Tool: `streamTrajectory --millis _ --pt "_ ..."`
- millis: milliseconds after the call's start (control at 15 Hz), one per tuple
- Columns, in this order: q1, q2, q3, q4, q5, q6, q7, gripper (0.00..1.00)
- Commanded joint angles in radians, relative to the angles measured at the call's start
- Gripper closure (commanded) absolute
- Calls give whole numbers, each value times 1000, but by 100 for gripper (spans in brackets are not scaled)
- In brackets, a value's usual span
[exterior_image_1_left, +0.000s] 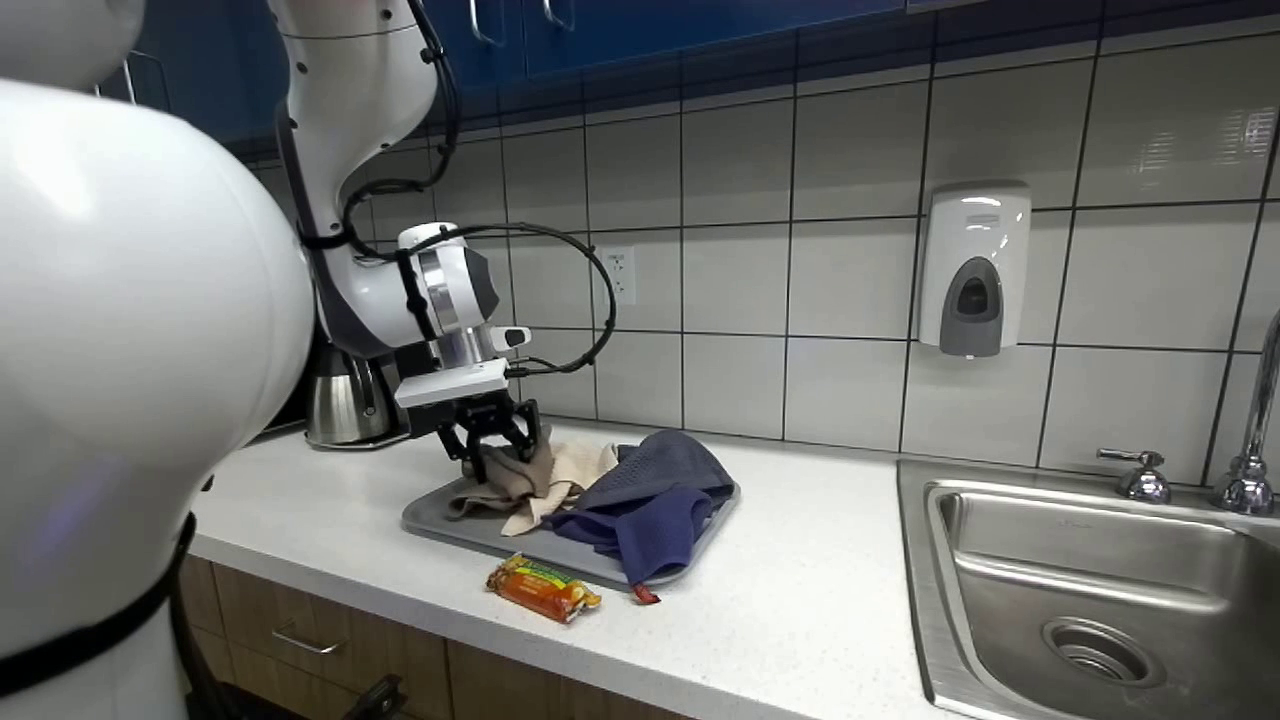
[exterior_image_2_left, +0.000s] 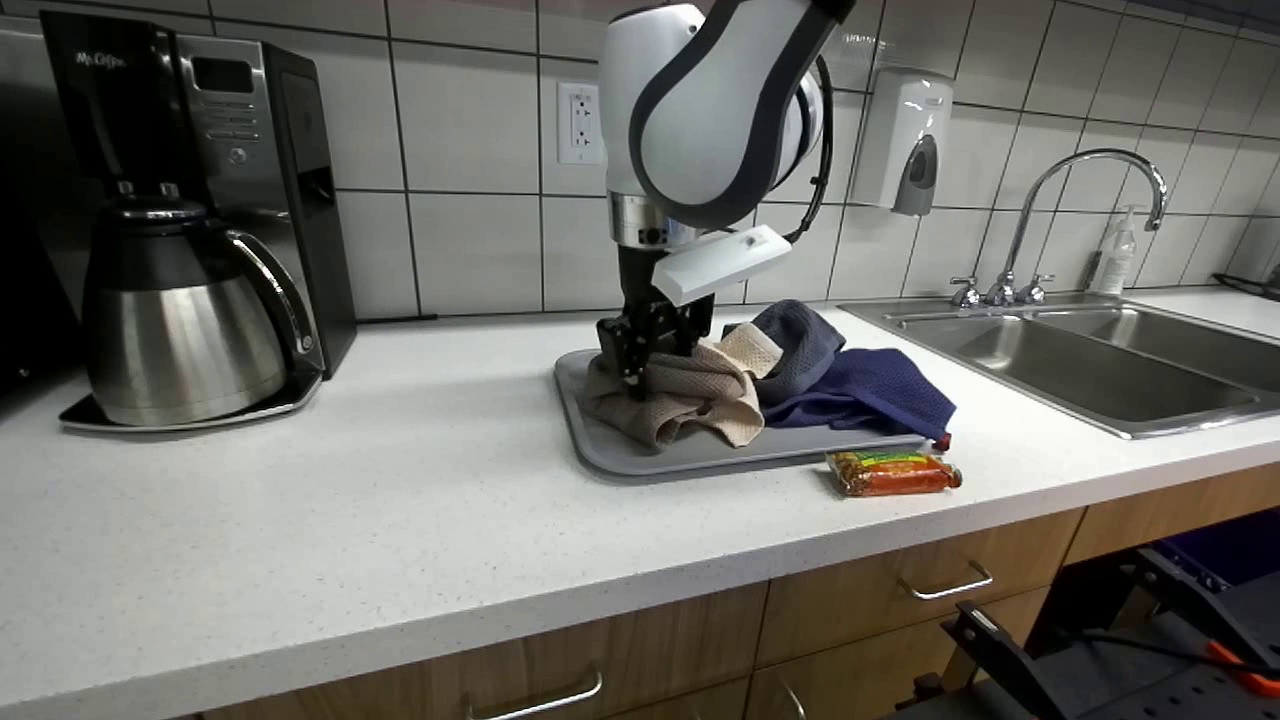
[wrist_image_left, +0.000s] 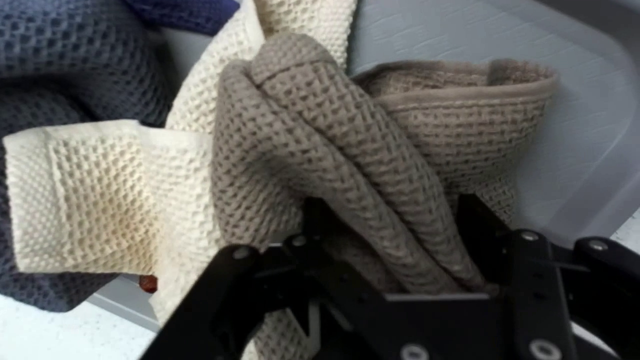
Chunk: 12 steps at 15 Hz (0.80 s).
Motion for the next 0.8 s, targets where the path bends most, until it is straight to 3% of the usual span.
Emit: streamTrajectory --millis 0,733 --pt "-15 -22 21 10 15 -33 3 1" --pt "-19 -136 33 -12 0 -25 19 0"
